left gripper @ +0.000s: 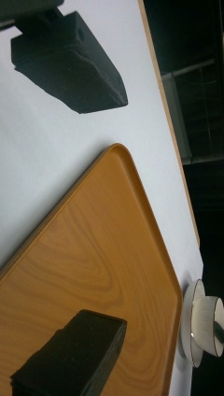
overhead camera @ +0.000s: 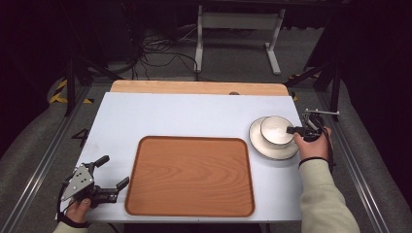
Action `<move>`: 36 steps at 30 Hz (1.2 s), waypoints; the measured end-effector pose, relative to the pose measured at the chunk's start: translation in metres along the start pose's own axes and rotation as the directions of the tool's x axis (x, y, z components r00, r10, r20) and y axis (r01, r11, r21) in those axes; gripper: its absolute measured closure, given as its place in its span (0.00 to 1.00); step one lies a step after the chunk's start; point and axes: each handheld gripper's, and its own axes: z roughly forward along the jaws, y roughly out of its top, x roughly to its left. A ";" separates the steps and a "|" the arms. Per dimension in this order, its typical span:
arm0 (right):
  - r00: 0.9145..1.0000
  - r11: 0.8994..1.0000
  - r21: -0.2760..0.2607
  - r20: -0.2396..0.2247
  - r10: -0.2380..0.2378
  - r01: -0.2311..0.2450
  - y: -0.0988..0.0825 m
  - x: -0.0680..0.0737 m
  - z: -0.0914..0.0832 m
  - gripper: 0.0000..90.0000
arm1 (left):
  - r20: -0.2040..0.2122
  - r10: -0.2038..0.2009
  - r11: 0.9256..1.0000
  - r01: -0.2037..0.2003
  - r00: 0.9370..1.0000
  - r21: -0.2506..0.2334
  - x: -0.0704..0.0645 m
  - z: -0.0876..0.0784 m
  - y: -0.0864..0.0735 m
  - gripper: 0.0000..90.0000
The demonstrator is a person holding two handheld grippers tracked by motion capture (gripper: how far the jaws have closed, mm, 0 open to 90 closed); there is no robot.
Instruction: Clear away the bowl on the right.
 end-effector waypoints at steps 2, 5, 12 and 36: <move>1.000 1.000 0.001 -0.018 -0.003 0.003 0.000 0.002 -0.004 0.88 | 0.000 0.000 1.000 0.000 1.000 0.000 0.000 0.000 0.000 0.00; 0.999 1.000 -0.007 -0.038 -0.002 0.002 0.000 0.003 -0.010 0.88 | -0.001 -0.001 1.000 0.001 1.000 0.001 0.000 0.000 0.000 0.00; 0.999 1.000 -0.007 -0.048 -0.010 0.010 0.004 0.010 -0.025 0.88 | -0.001 -0.003 1.000 0.003 1.000 0.002 0.000 0.000 0.000 0.00; 0.997 1.000 0.015 -0.074 -0.015 0.017 0.007 0.036 -0.054 0.88 | 0.000 -0.002 1.000 0.002 1.000 0.006 0.000 0.000 0.000 0.00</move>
